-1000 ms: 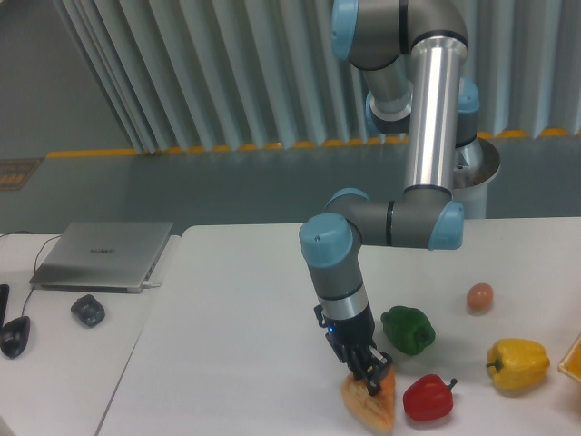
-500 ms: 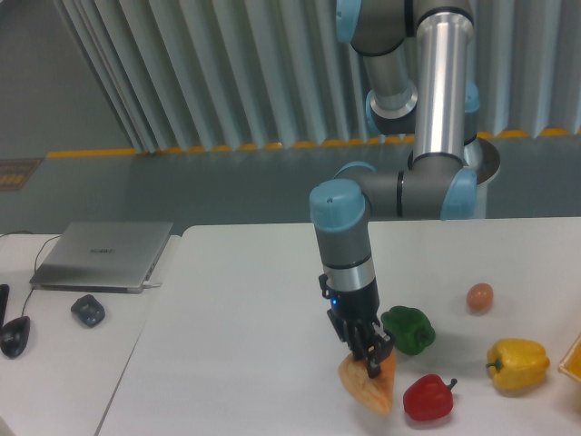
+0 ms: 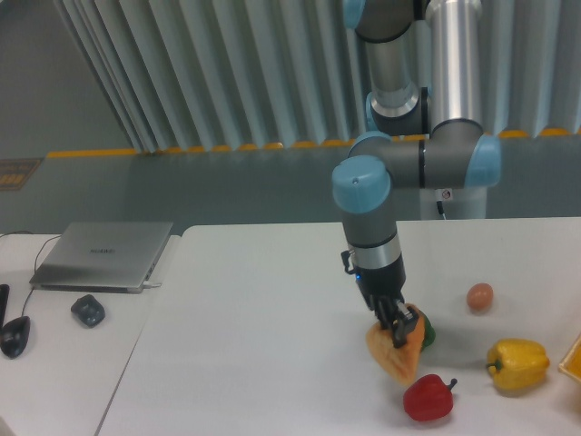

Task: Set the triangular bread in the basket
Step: 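Lift the held bread slice and carry it past the green pepper, then lower the bread into the orange basket and open the gripper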

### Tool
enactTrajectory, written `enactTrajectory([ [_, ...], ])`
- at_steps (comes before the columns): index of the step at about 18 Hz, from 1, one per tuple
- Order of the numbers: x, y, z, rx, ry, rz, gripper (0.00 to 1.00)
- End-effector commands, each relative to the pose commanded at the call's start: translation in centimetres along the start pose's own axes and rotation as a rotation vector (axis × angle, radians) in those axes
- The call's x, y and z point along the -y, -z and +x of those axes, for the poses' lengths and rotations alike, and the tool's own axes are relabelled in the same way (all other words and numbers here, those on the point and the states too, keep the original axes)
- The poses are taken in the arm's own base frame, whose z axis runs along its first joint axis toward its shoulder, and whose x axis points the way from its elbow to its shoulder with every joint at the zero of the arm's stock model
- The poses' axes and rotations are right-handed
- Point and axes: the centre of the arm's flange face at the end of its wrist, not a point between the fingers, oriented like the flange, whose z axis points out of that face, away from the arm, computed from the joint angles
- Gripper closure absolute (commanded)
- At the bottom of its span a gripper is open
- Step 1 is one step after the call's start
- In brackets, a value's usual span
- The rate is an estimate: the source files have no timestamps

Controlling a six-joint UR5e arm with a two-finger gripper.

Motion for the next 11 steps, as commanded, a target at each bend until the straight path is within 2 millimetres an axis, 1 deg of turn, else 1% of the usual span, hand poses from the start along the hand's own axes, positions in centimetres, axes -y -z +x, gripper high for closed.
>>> enactTrajectory([
  [1, -0.8, 0.2, -0.4, -0.011, -0.001, -0.010, 0.68],
  [2, -2.2, 0.4, -1.0, -0.030, -0.035, -0.025, 0.68],
  [3, -3.0, 0.9, -1.0, -0.047, -0.099, -0.033, 0.68],
  [4, -4.5, 1.2, -1.3, -0.063, -0.174, -0.040, 0.68],
  [5, -5.5, 1.2, -1.7, -0.068, -0.203, -0.040, 0.68],
  [6, -5.9, 1.2, -1.9, -0.074, -0.213, -0.043, 0.68],
  [7, -6.9, 1.0, -2.5, -0.090, -0.220, -0.049, 0.68],
  [10, -9.0, 0.8, -3.9, -0.115, -0.325, -0.045, 0.68],
  [11, -9.9, 1.3, -4.2, -0.115, -0.341, -0.030, 0.68],
])
